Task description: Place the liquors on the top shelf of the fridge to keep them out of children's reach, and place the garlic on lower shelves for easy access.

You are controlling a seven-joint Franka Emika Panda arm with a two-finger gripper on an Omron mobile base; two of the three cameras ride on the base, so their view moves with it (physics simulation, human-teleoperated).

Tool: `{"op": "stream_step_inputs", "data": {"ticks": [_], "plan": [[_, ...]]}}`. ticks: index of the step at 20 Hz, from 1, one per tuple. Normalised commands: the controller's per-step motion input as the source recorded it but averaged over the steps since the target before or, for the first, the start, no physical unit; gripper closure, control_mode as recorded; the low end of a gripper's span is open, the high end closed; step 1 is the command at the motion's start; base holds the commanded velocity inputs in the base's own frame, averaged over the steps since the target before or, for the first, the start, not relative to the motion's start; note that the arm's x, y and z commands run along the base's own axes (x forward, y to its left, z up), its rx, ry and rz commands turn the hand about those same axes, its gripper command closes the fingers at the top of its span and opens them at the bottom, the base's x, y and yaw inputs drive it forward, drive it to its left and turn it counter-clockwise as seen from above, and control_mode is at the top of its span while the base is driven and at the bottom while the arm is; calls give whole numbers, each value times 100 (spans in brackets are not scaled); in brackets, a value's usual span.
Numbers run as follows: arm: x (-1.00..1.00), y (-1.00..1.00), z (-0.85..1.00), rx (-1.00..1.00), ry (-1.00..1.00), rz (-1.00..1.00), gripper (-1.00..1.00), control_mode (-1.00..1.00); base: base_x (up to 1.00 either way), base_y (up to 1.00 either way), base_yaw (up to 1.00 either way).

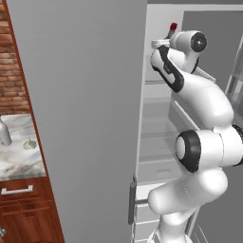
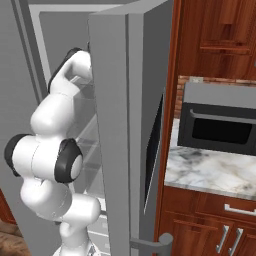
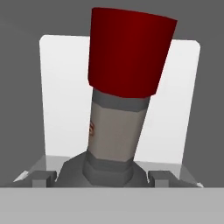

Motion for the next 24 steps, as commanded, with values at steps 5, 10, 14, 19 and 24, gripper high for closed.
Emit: {"op": "stream_step_inputs", "data": {"ticks": [5, 10, 14, 19, 24], "plan": [[68, 0, -15, 0, 0, 0, 100, -100, 0, 0, 0], [40, 0, -13, 0, 2, 0, -100, -100, 0, 0, 0], [6, 0, 0, -1, 5, 0, -100, -100, 0, 0, 0], [0, 1, 0, -3, 4, 0, -100, -100, 0, 0, 0], [0, 14, 0, -8, 0, 0, -100, -100, 0, 0, 0]]}}
